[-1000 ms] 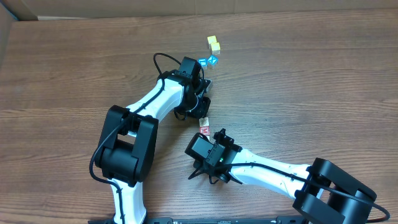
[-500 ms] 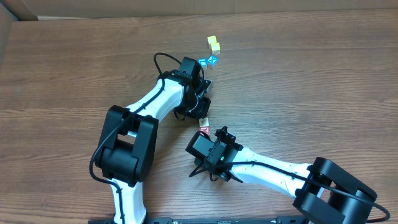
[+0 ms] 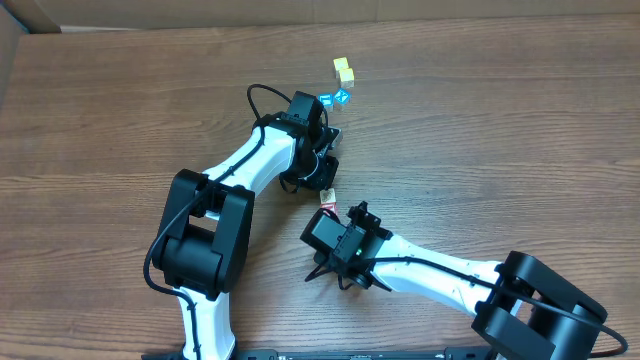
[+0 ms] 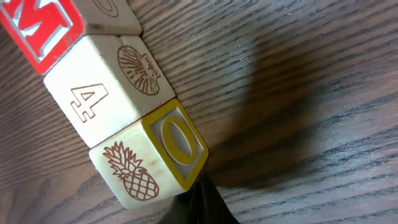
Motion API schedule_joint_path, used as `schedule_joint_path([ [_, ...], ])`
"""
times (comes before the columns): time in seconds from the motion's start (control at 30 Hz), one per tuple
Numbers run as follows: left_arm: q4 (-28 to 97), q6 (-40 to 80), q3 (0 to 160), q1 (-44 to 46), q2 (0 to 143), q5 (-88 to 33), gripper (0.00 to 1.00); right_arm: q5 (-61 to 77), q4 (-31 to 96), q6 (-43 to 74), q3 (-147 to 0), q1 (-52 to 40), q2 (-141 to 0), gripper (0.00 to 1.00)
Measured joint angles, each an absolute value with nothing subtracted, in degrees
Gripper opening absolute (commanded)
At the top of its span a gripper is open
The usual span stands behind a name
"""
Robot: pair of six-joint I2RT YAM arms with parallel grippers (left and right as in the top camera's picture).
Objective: Flip 4 blocks
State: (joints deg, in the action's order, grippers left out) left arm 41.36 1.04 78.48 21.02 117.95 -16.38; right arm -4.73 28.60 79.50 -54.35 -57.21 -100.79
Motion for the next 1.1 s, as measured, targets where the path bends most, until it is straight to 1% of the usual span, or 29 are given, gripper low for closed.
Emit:
schedule_joint_path([
  [0.23,41.39,1.56,79.15,20.88,118.04,-16.27,0.04,-1.54,28.69,78.15,-54.35,-55.92,-100.68,0.04],
  [0.47,44.6,7.01,88.97,18.72,118.21,-16.27,0.04,-0.23,34.61,71.42,-55.09,-55.55,-95.2,0.04],
  [0.63,53.52,10.66,96.99,15.92,118.21,-16.12,0.04,0.4,37.63,64.2,-57.87,-53.43,-89.58,0.04],
  [0.87,71.66,15.14,98.59,13.43,118.21,-10.11,0.04,6.35,38.11,55.94,-58.43,-42.74,-88.66,0.04],
  [0.97,75.26,16.08,97.49,13.3,118.21,-8.54,0.04,8.93,37.21,51.94,-58.43,-39.42,-88.68,0.04],
  [1.1,77.8,16.47,96.27,12.86,118.21,-7.57,0.04,10.83,36.01,47.16,-58.43,-38.89,-88.68,0.04],
])
